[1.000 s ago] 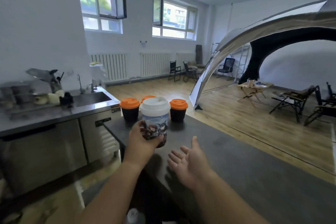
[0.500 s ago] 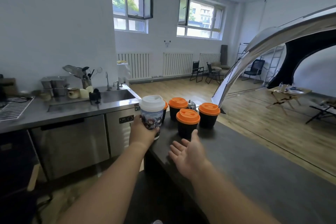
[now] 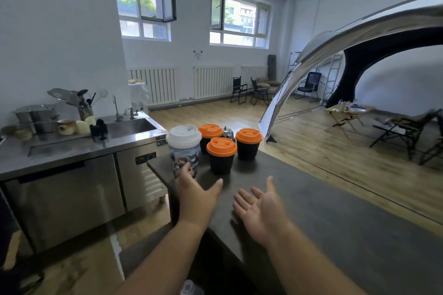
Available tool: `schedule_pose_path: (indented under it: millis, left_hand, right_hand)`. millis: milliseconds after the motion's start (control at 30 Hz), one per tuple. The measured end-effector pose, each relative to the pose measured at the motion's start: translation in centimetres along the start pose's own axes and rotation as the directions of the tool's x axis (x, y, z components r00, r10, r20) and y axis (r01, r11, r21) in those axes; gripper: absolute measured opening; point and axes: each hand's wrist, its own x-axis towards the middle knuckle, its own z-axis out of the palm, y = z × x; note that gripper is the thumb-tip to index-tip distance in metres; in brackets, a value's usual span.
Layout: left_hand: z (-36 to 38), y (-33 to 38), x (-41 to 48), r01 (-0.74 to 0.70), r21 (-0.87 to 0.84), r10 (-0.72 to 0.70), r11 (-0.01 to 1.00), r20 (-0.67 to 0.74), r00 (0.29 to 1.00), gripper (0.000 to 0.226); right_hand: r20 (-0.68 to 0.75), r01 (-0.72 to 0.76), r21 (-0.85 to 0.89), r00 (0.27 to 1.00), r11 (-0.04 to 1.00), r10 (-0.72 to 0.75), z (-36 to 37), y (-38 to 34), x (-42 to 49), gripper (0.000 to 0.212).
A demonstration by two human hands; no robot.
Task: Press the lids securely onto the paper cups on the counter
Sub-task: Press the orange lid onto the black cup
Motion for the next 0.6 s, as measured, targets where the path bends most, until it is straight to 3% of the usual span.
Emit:
schedule_pose_path:
  millis: [67,167,267,333,400,467,500,567,600]
  left_hand:
    - [1.7,1.6,-4.1,0.035,-0.157,0.006,0.987,0.258,0.966,0.07]
    - [5.5,4.0,-9.8,0.189,-0.295,0.016,0.937,0.574,0.818,0.054]
    - [10.0,6.7,-15.0,0.286,-0.313,0.056,0.905,0.757,0.651,0.043]
    - [12.7,8.5,-18.6,0.313,-0.311,0.109,0.897,0.844,0.526,0.041]
    - [15.2,10.5,-22.1,0.311,-0.303,0.162,0.901,0.899,0.407,0.041]
    - [17.5,12.5,-25.4,0.303,-0.288,0.201,0.908,0.937,0.287,0.041]
    - [18.5,13.5,-27.1,0.303,-0.282,0.218,0.91,0.949,0.227,0.042]
    - [20.5,15.2,-30.4,0.279,-0.261,0.238,0.924,0.965,0.112,0.043]
    - [21.3,15.9,-32.1,0.254,-0.252,0.243,0.934,0.968,0.068,0.044]
  right_hand:
    - [-0.023,0.06,0.034,0.998,0.998,-0.06,-2.8,-2.0,-2.4,0.073]
    - [-0.077,0.172,0.079,0.983,0.982,-0.166,-7.5,-5.4,-7.6,0.07]
    - [-0.16,0.335,0.054,0.933,0.941,-0.323,-12.1,-8.3,-13.8,0.064]
    - [-0.225,0.471,-0.022,0.857,0.882,-0.464,-14.5,-10.1,-18.3,0.057]
    - [-0.257,0.624,-0.189,0.714,0.758,-0.652,-16.8,-11.8,-23.1,0.056]
    - [-0.215,0.735,-0.37,0.527,0.568,-0.822,-18.5,-13.5,-28.1,0.074]
    - [-0.177,0.756,-0.469,0.426,0.457,-0.887,-19.3,-14.1,-30.4,0.072]
    - [-0.16,0.687,-0.689,0.167,0.231,-0.973,-21.3,-14.9,-34.1,0.037]
    - [-0.16,0.586,-0.797,0.033,0.148,-0.987,-22.5,-15.1,-35.3,0.021]
